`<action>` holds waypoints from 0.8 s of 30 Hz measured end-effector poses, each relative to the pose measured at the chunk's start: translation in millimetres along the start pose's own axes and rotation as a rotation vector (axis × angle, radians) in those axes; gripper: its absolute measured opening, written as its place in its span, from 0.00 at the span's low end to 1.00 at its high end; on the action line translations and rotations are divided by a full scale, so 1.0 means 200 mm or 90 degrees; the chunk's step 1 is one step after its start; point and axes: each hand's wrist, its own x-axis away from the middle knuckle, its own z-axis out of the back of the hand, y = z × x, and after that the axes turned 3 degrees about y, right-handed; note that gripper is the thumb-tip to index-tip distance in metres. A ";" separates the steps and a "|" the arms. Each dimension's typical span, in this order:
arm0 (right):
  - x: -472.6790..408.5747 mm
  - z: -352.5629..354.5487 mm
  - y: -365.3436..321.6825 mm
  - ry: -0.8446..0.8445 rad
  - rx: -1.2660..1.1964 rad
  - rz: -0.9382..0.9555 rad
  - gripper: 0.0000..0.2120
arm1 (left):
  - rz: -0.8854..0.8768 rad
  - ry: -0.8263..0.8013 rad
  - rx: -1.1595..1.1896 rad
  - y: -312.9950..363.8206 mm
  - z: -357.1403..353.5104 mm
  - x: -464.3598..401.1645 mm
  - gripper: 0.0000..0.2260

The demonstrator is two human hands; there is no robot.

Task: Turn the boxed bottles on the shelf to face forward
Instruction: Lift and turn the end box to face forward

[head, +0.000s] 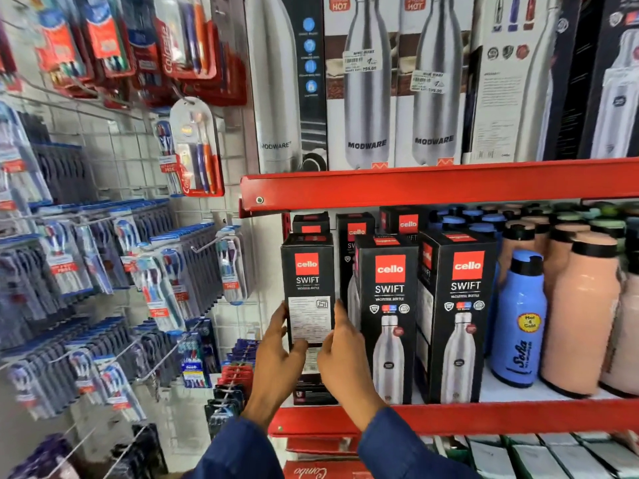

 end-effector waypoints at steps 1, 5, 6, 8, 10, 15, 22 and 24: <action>-0.01 0.00 -0.01 0.010 -0.010 -0.016 0.31 | 0.001 -0.012 0.009 0.00 0.00 -0.01 0.30; 0.02 0.01 -0.03 0.069 -0.072 -0.016 0.27 | -0.042 0.028 0.034 -0.01 0.03 0.00 0.35; 0.03 0.02 -0.03 0.082 -0.092 -0.013 0.26 | -0.061 0.045 0.038 -0.01 0.04 0.02 0.36; 0.06 0.03 -0.05 0.112 -0.128 -0.008 0.26 | -0.095 0.083 0.039 0.01 0.04 0.05 0.39; 0.10 0.04 -0.07 0.143 -0.152 0.003 0.25 | -0.110 0.128 0.030 0.05 0.03 0.09 0.43; 0.16 0.13 -0.16 0.163 -0.206 0.055 0.21 | -0.122 0.209 0.066 0.14 0.03 0.16 0.48; 0.16 0.33 -0.08 0.179 -0.210 0.069 0.15 | -0.122 0.146 0.150 0.25 0.13 0.27 0.46; 0.15 0.39 -0.05 0.098 -0.220 0.053 0.16 | -0.123 0.095 0.179 0.28 0.16 0.28 0.46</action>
